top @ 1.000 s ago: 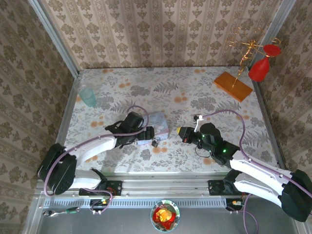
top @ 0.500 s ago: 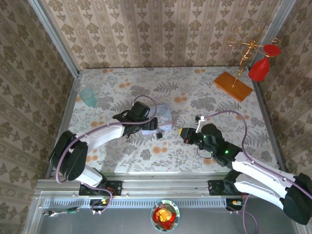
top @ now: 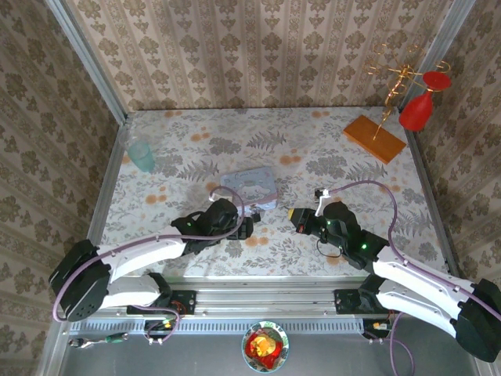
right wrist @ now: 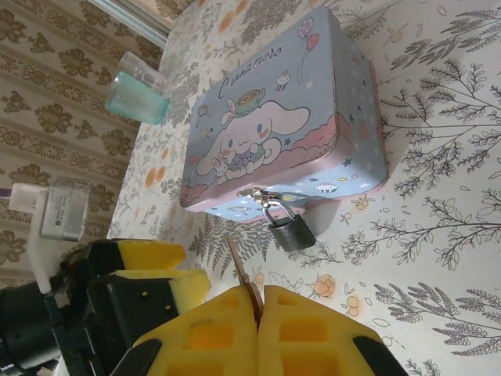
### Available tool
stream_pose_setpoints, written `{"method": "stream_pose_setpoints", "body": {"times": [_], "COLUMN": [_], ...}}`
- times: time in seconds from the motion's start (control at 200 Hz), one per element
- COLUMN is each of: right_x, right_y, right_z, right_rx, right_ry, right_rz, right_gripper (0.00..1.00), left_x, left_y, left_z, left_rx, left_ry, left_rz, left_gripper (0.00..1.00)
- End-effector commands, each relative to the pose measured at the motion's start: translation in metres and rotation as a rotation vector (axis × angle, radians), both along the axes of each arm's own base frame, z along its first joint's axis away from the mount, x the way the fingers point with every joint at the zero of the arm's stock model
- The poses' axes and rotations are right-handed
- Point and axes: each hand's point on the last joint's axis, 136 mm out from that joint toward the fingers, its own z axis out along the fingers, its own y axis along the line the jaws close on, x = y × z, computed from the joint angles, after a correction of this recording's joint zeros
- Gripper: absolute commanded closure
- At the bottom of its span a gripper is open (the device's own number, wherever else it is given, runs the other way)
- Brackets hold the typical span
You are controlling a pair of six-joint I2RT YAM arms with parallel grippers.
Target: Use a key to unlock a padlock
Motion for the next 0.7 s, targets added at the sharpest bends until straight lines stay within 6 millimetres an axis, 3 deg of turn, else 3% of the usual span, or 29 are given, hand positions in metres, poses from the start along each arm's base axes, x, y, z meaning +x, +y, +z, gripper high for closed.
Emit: {"method": "stream_pose_setpoints", "body": {"times": [0.0, 0.25, 0.415, 0.695], "right_x": [0.0, -0.002, -0.004, -0.007], "right_y": [-0.002, -0.003, -0.005, -0.005], "right_z": [0.003, 0.016, 0.012, 0.007], "right_rx": [0.019, 0.062, 0.054, 0.076], "right_ry": [-0.01, -0.036, -0.025, -0.015], "right_rz": [-0.019, -0.025, -0.022, -0.024], "right_gripper": [1.0, 1.0, 1.0, 1.0], "left_x": [0.013, 0.032, 0.047, 0.064], "left_y": [-0.029, -0.048, -0.057, -0.058], "left_z": [0.013, -0.009, -0.014, -0.04], "left_rx": [-0.113, -0.089, -0.104, -0.07], "left_ry": [-0.02, 0.005, -0.012, 0.001], "left_rz": [0.026, 0.078, 0.091, 0.133], "left_gripper": [0.07, 0.14, 0.21, 0.32]}}
